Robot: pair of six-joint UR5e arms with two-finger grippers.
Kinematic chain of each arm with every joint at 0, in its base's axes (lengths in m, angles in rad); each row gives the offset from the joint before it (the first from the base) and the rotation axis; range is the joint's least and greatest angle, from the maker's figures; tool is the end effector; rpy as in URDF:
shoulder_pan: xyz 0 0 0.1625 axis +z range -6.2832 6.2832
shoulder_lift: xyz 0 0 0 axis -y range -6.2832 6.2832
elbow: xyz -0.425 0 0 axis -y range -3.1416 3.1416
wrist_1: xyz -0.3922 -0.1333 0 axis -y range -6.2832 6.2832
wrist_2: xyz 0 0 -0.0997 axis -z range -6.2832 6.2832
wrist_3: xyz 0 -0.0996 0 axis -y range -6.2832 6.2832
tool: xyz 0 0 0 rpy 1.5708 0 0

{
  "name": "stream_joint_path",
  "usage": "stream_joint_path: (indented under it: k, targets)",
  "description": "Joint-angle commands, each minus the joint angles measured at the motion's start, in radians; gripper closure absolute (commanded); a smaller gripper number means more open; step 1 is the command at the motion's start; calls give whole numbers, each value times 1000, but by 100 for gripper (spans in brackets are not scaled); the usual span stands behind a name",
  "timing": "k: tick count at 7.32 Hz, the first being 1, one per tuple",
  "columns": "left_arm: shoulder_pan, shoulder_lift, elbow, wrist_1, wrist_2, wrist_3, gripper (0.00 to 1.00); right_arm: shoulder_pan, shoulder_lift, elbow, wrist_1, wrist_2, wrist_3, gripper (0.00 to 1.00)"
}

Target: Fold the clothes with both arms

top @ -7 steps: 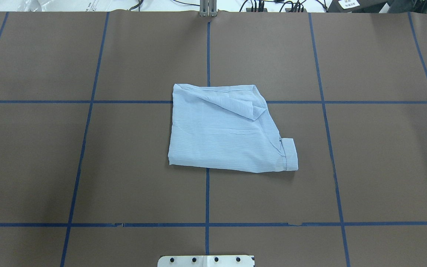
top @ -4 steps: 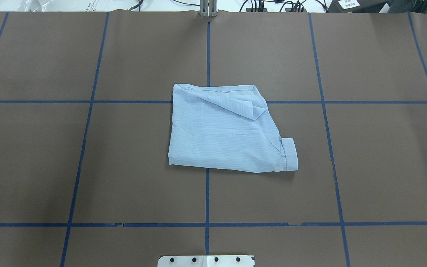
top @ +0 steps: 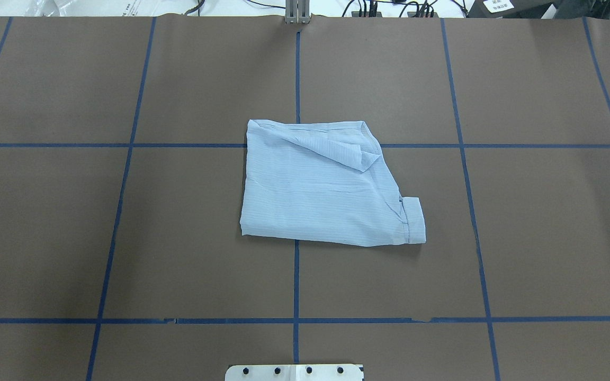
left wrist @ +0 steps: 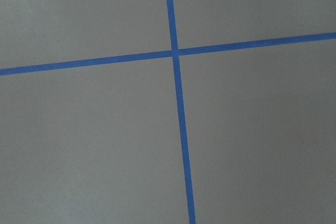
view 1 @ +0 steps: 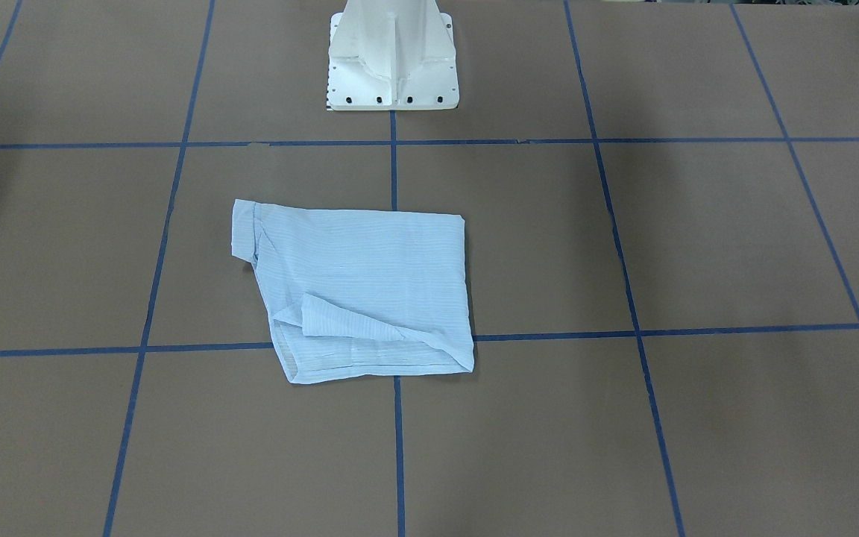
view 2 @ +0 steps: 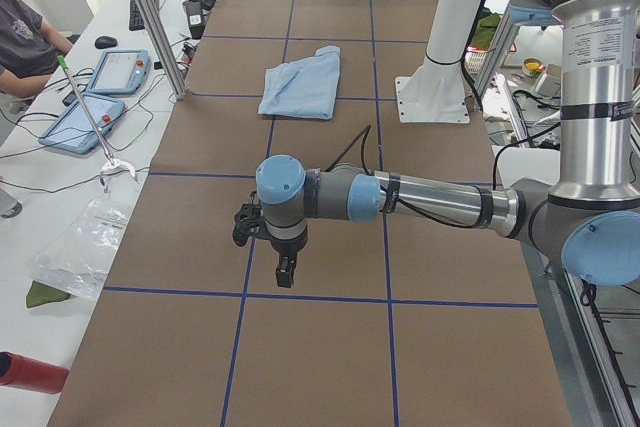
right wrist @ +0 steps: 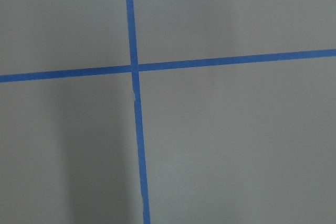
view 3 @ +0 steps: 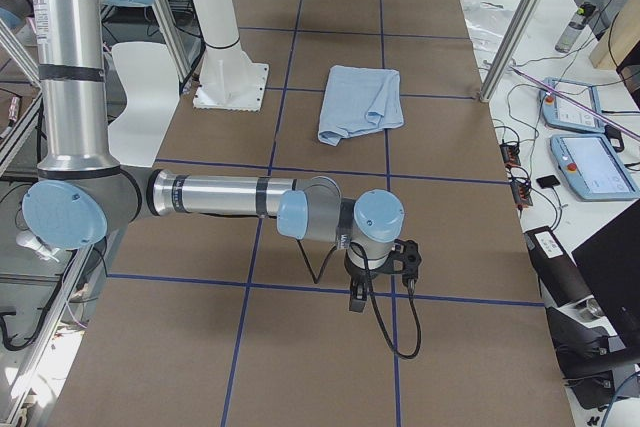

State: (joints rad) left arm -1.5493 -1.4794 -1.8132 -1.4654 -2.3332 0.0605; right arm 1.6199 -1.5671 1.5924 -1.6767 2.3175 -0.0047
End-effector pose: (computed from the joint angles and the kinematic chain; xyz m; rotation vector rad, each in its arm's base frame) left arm -0.0548 -0.4531 0.5941 0.0583 0.7616 0.0954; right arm 0.0895 -0.4833 0.6585 -0.0567 -0.7482 0.0724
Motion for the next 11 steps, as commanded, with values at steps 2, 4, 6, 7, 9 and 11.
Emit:
stream_joint_path:
  k: [2, 4, 6, 7, 9, 11]
  targets:
    - [2, 4, -17, 16, 0, 1, 0, 0, 4, -2, 0, -20, 0, 0]
    - [2, 4, -15, 16, 0, 1, 0, 0, 5, -2, 0, -20, 0, 0]
    - [2, 4, -8, 14, 0, 1, 0, 0, 13, -3, 0, -21, 0, 0]
    - [0, 4, -5, 14, 0, 1, 0, 0, 15, -5, 0, -21, 0, 0]
    - [0, 10, 0, 13, 3, 5, 0, 0, 15, -8, 0, -21, 0, 0]
    - [0, 19, 66, 8, 2, 134, 0, 0, 13, -9, 0, -21, 0, 0]
